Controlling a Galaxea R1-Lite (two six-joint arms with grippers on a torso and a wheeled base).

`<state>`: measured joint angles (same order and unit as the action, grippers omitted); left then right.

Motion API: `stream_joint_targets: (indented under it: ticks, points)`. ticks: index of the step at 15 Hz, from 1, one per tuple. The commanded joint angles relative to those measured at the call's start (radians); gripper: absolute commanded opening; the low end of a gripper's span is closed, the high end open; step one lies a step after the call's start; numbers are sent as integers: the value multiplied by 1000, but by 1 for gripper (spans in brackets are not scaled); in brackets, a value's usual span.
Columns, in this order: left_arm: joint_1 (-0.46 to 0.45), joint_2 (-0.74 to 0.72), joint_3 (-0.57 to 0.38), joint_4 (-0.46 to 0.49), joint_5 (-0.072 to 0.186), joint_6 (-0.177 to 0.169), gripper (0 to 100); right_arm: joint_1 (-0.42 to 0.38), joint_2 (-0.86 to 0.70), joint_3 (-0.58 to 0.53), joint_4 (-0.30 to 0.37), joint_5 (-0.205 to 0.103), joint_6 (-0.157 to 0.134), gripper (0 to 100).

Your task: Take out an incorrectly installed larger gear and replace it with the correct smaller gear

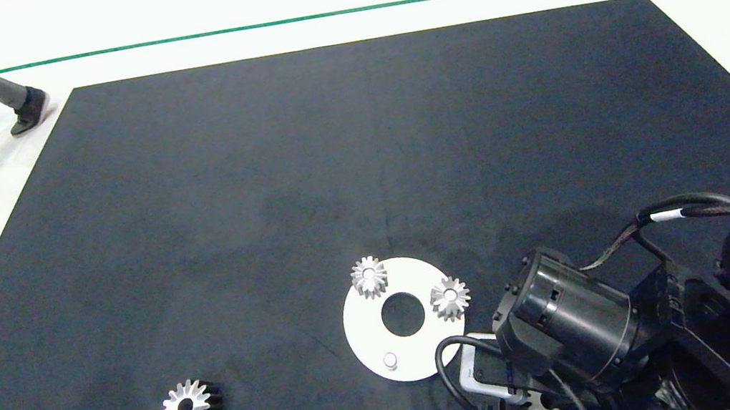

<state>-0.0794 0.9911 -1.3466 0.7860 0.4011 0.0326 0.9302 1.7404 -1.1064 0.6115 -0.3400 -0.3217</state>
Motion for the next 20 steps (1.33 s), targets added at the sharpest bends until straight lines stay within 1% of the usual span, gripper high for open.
stream_joint_targets:
  ticks: [1,5,15,17,18,20]
  points:
    - [0,1,1,4,2,0,100,1,4,0,4,-2,-2,77]
    - [0,1,0,4,2,0,100,2,4,10,4,-13,-2,70]
    - [0,1,3,4,2,1,100,1,10,16,4,-14,-2,49]
    - [0,0,3,4,2,1,100,1,18,17,-16,-14,-2,46]
    - [0,0,1,4,2,1,100,1,19,17,-26,-14,-2,43]
    - [0,0,1,4,2,1,100,2,21,17,-26,-17,-4,40]
